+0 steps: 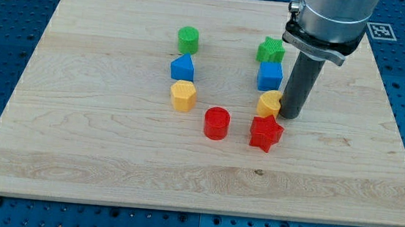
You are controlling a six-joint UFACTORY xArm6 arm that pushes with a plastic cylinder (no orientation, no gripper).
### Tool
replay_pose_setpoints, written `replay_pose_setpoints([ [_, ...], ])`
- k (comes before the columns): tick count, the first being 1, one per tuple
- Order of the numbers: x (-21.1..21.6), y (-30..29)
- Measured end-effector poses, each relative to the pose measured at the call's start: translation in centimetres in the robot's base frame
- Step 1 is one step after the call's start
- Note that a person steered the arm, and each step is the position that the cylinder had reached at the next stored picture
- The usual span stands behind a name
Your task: Push the red star to the bottom of the yellow heart
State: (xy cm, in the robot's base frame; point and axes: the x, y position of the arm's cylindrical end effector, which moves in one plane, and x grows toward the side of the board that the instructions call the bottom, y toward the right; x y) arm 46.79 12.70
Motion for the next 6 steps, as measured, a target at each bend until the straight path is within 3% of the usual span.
replay_pose_setpoints([
  [2,-0.1,0.9],
  [4,-0.6,8.0],
  [6,4.7,4.7],
])
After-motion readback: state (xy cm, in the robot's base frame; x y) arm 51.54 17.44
